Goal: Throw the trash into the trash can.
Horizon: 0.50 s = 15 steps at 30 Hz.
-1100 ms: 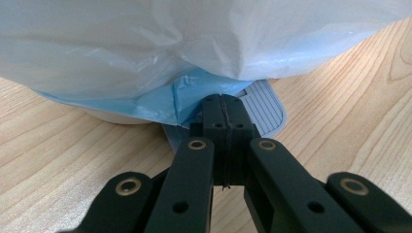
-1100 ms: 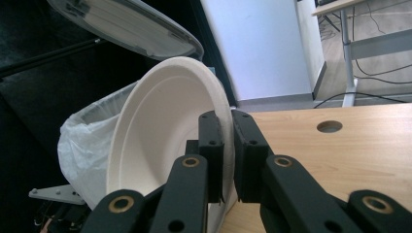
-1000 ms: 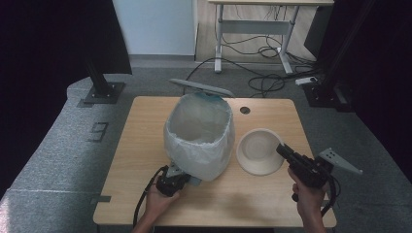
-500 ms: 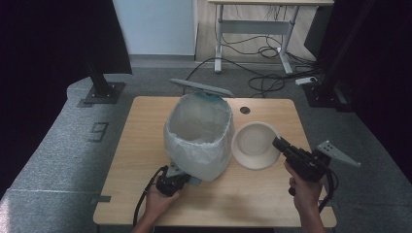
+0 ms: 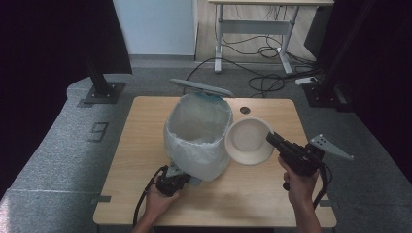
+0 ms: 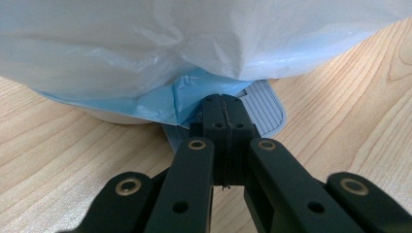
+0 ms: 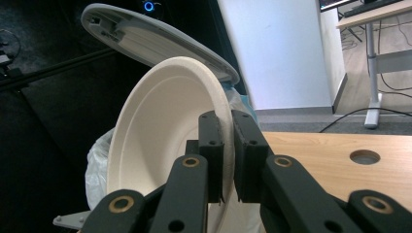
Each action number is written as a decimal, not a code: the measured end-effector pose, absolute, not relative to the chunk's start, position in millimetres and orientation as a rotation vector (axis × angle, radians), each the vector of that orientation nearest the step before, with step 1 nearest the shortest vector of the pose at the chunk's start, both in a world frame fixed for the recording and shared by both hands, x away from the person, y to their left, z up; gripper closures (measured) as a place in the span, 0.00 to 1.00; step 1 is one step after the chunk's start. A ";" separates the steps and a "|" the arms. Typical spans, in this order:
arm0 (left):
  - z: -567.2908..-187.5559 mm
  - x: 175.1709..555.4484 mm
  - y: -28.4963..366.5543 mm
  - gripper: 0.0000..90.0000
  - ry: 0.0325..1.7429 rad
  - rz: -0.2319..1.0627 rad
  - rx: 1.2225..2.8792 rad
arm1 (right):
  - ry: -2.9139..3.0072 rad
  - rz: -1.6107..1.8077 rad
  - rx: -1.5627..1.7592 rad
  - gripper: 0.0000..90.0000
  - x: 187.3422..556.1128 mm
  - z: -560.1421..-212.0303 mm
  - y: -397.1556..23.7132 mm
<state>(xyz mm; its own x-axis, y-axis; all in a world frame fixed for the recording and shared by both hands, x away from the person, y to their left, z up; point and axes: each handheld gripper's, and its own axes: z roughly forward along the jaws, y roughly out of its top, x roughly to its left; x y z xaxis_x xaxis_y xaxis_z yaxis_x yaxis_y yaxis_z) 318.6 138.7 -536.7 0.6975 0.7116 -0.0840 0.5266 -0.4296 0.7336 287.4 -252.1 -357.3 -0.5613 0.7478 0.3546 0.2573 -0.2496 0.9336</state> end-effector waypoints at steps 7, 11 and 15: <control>-536.7 318.6 138.8 1.00 0.941 0.305 2.132 | 1.653 1.867 1.190 0.92 289.9 -349.8 -245.6; -536.7 318.7 138.8 1.00 0.941 0.304 2.131 | 1.658 1.862 1.183 0.93 291.8 -345.5 -242.7; -536.7 318.6 138.7 1.00 0.941 0.306 2.132 | 1.664 1.861 1.172 0.93 294.2 -341.1 -239.1</control>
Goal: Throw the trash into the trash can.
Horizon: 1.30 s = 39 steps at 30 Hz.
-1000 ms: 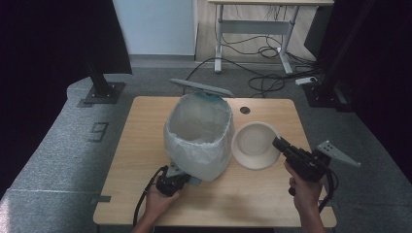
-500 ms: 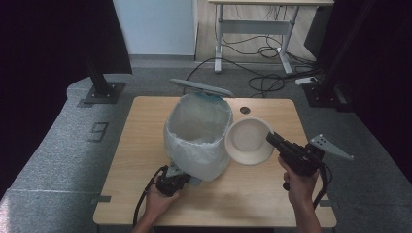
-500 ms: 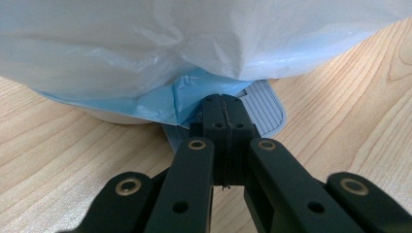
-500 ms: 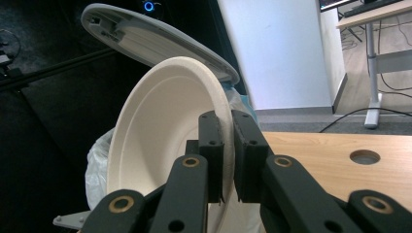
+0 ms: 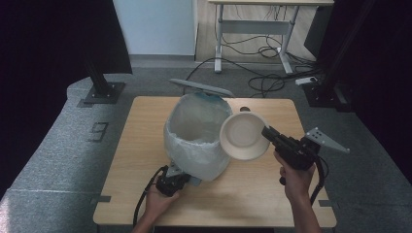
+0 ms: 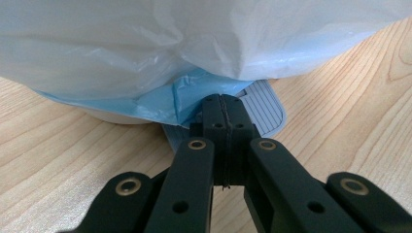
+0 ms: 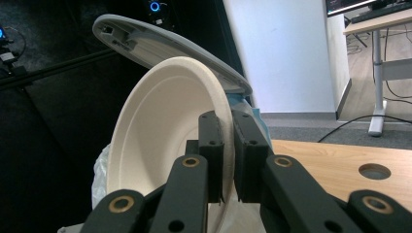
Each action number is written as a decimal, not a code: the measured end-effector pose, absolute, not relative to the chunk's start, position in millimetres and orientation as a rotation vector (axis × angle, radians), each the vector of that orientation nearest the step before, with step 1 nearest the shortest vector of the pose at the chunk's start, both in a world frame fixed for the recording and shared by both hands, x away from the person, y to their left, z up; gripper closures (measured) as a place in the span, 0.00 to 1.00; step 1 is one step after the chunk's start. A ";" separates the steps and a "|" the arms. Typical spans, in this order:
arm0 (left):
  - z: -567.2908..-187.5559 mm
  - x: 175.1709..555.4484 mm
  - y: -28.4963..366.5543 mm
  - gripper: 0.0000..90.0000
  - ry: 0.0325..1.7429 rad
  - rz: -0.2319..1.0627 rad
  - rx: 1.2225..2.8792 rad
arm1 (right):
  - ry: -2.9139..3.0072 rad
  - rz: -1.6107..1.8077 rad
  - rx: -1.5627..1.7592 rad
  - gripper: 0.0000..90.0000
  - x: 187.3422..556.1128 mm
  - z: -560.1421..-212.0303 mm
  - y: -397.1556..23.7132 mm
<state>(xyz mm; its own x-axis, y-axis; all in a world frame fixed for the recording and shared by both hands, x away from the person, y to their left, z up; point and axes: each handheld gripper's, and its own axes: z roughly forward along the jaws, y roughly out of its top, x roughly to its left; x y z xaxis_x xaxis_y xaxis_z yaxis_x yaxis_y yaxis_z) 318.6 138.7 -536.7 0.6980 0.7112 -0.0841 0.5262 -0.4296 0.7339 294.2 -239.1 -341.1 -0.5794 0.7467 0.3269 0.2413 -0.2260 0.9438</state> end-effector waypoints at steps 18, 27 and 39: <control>-536.9 318.7 139.0 1.00 0.941 0.303 2.130 | 1.685 1.871 1.147 0.92 304.3 -329.5 -222.6; -537.0 318.7 139.3 1.00 0.940 0.303 2.130 | 1.698 1.881 1.143 0.92 307.8 -328.1 -215.8; -536.9 318.6 139.4 1.00 0.936 0.307 2.135 | 1.718 1.878 1.133 0.93 313.5 -326.2 -204.3</control>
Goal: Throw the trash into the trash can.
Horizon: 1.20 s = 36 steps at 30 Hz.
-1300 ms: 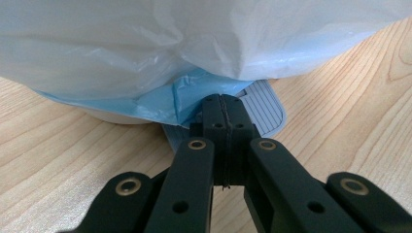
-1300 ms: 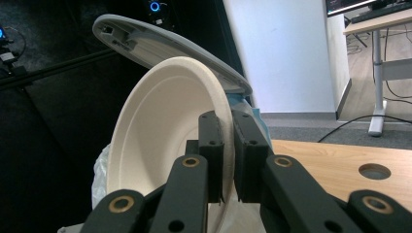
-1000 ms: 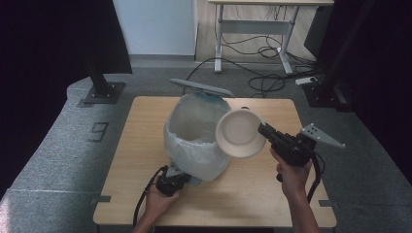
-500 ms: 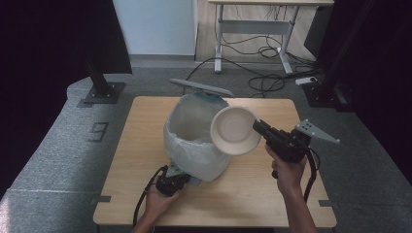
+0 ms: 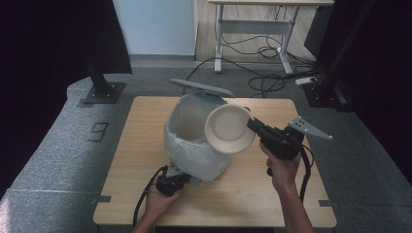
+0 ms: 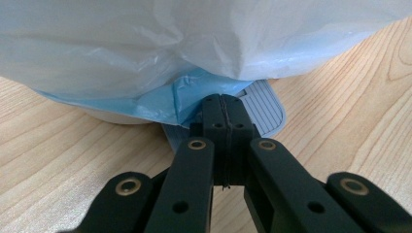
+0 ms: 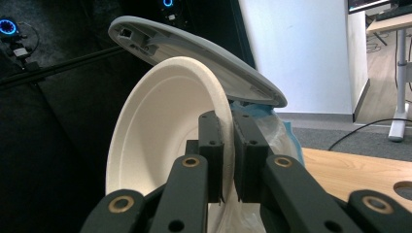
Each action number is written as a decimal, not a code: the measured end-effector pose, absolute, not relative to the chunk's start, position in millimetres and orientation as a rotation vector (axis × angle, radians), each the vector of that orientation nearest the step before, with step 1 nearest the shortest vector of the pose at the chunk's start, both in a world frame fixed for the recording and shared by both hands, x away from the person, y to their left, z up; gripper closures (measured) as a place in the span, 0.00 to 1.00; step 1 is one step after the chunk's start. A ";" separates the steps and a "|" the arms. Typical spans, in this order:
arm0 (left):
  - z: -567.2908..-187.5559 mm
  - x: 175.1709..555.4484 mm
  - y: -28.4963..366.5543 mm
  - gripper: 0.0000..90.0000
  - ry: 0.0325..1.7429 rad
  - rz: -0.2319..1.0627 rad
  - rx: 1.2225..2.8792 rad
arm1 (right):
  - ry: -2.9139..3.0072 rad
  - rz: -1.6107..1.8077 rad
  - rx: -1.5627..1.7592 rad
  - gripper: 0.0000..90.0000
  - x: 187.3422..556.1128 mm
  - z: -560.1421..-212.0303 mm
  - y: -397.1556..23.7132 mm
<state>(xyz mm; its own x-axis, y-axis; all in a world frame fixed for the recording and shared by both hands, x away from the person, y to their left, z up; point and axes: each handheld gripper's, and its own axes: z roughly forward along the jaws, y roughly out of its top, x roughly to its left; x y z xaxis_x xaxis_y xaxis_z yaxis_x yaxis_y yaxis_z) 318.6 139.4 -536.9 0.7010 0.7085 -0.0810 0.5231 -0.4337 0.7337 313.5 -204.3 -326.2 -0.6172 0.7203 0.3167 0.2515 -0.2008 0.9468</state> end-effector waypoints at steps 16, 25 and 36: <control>-536.9 318.6 139.4 1.00 0.933 0.307 2.135 | 1.734 1.895 1.117 0.92 322.6 -320.6 -187.8; -537.0 318.5 139.3 1.00 0.932 0.309 2.135 | 1.744 1.891 1.115 0.92 326.9 -317.3 -182.8; -537.0 318.4 139.3 1.00 0.932 0.310 2.135 | 1.759 1.897 1.105 0.92 331.7 -313.2 -171.5</control>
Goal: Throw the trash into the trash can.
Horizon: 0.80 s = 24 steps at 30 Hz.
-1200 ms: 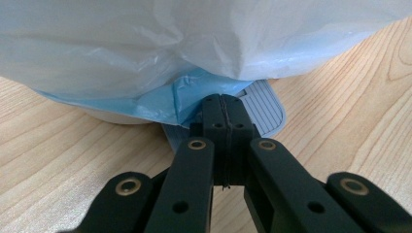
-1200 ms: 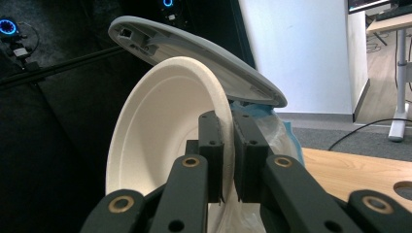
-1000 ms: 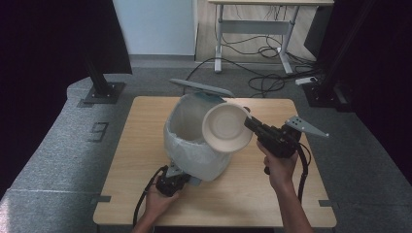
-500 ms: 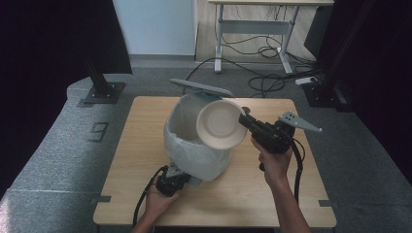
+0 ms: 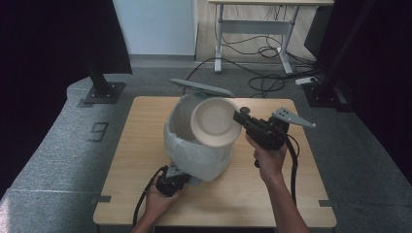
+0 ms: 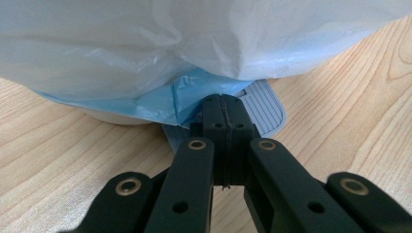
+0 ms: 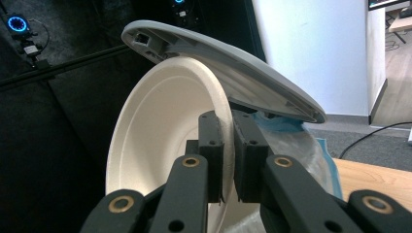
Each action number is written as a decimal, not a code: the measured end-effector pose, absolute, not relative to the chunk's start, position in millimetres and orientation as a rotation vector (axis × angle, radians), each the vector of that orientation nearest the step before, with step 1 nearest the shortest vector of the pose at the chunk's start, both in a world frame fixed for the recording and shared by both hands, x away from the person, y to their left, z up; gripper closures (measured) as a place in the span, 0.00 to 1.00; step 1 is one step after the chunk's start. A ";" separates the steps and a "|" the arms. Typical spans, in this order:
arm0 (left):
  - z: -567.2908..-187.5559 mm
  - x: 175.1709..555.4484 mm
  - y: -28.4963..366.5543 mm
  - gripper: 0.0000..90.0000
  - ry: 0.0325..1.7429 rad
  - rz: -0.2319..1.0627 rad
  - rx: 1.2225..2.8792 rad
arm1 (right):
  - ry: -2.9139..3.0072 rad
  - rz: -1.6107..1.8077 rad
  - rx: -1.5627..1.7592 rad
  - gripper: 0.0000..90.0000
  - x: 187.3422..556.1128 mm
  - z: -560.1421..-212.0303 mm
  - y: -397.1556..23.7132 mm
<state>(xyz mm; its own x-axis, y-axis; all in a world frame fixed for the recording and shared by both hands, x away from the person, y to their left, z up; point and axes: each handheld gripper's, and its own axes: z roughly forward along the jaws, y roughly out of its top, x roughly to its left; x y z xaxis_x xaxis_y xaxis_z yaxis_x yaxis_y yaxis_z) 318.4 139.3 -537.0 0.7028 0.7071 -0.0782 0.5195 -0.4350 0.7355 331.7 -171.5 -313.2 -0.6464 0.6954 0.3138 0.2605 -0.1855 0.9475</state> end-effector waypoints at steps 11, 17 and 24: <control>-537.0 318.5 139.4 1.00 0.930 0.310 2.135 | 1.776 1.896 1.095 0.93 336.1 -309.6 -161.8; -537.0 318.4 139.3 1.00 0.931 0.311 2.136 | 1.782 1.891 1.097 0.93 339.0 -310.3 -158.9; -537.0 318.4 139.4 1.00 0.930 0.310 2.136 | 1.778 1.891 1.101 0.92 340.9 -310.8 -159.1</control>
<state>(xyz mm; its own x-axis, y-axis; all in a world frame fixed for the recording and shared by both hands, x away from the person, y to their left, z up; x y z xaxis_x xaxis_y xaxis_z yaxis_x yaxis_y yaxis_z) 318.4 139.4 -537.0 0.7035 0.7065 -0.0770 0.5187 -0.4363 0.7353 340.9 -159.1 -310.8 -0.6515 0.6919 0.3111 0.2680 -0.1738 0.9476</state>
